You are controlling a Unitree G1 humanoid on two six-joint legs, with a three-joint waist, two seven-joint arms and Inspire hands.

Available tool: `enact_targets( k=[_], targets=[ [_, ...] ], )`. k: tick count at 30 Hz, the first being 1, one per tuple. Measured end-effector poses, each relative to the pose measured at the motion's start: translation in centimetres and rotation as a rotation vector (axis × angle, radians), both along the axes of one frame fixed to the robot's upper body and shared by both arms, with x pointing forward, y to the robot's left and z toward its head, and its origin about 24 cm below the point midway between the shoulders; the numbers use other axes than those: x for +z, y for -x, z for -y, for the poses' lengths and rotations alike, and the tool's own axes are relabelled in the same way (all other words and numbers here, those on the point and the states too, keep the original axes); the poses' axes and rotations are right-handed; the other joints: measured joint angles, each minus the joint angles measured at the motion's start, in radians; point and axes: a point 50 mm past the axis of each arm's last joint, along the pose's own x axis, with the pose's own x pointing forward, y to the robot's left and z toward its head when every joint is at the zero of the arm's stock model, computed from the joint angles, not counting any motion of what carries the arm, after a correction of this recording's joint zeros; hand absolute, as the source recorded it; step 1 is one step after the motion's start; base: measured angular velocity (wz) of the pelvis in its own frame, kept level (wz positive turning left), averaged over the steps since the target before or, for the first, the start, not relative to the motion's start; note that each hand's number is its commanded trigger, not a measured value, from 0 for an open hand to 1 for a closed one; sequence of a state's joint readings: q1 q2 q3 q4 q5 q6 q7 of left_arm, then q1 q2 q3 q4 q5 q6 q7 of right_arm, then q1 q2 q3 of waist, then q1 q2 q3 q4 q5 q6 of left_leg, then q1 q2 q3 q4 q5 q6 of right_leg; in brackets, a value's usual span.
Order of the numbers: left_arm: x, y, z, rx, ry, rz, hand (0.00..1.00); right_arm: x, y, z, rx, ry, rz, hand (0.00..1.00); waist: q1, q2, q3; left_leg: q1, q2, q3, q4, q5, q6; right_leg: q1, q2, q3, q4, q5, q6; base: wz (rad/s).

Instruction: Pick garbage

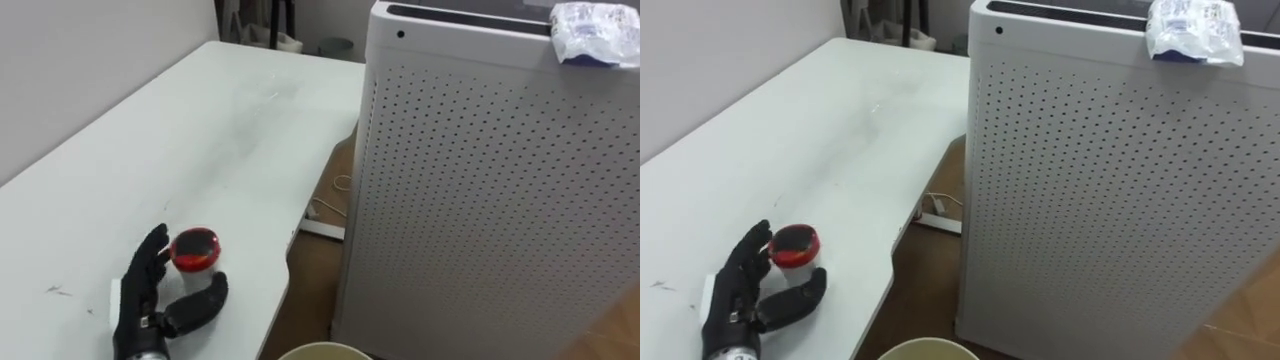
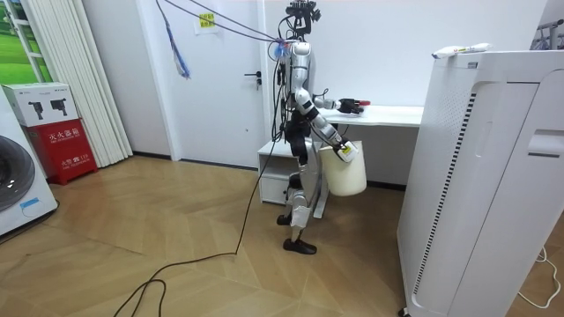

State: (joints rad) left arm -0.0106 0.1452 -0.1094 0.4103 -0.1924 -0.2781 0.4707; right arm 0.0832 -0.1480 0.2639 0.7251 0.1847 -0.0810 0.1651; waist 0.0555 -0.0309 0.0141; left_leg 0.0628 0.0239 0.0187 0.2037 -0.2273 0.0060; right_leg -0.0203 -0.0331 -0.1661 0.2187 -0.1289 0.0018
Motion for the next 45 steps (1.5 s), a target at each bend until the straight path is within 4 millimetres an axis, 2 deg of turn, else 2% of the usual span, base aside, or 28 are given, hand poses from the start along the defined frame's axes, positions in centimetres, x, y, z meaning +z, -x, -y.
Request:
enact_targets(
  k=[15,21,23,29,31,34,39,45],
  targets=[
    [0.4,-1.0,0.3,0.015,0.05,0.001,1.0,-0.1,0.1,-0.1,0.012,-0.004,-0.021,1.0,-0.006,0.0,-0.0017,-0.005,-0.001,0.005,-0.002,0.001,0.002,-0.009,-0.001,0.001,-0.001,0.0,0.002,0.0],
    [0.5,-1.2,1.0,-0.049,0.054,0.001,1.0,-0.4,0.2,-0.4,0.026,-0.011,-0.035,1.0,-0.027,0.0,-0.0023,-0.011,-0.001,0.013,0.0,0.003,0.004,-0.019,-0.002,0.007,0.002,0.002,0.003,-0.01],
    [0.7,-1.3,1.6,-0.092,0.058,0.003,1.0,-0.5,0.3,-0.3,0.025,-0.009,-0.042,1.0,-0.033,0.0,-0.0022,-0.018,-0.002,0.015,0.0,0.004,0.005,-0.025,-0.003,0.01,0.001,0.004,0.005,-0.05],
    [1.0,-1.4,5.0,-0.308,0.066,0.011,1.0,-0.4,0.0,-0.2,0.01,0.009,-0.037,1.0,-0.052,0.006,-0.0047,-0.04,-0.005,0.037,0.003,0.005,0.007,-0.061,-0.008,0.024,0.015,0.008,0.007,-0.09],
    [1.2,-1.4,5.9,-0.384,0.072,0.019,1.0,-0.3,-0.4,-0.1,0.001,0.021,-0.022,1.0,-0.054,0.013,-0.0075,-0.061,-0.004,0.051,0.013,0.005,0.008,-0.087,-0.008,0.031,0.024,0.011,0.006,-0.18],
    [1.6,-1.3,7.1,-0.475,0.076,0.021,1.0,0.0,-1.0,0.0,-0.004,0.03,-0.007,1.0,-0.061,0.02,-0.0061,-0.079,-0.002,0.06,0.019,0.005,0.008,-0.102,-0.008,0.032,0.023,0.016,0.005,-0.03],
    [2.2,-0.8,9.8,-0.699,0.089,0.039,1.0,0.8,-3.0,0.3,-0.017,0.042,0.046,1.0,-0.105,0.033,-0.0032,-0.088,-0.002,0.066,0.019,0.006,0.009,-0.113,-0.006,0.036,0.024,0.02,0.004,-0.05],
    [2.5,-0.6,10.5,-0.808,0.093,0.049,1.0,1.3,-3.7,1.0,-0.059,0.055,0.077,1.0,-0.127,0.036,-0.0022,-0.098,0.0,0.093,0.018,0.006,0.009,-0.144,0.001,0.067,0.035,0.022,0.001,-0.15]
  ],
)
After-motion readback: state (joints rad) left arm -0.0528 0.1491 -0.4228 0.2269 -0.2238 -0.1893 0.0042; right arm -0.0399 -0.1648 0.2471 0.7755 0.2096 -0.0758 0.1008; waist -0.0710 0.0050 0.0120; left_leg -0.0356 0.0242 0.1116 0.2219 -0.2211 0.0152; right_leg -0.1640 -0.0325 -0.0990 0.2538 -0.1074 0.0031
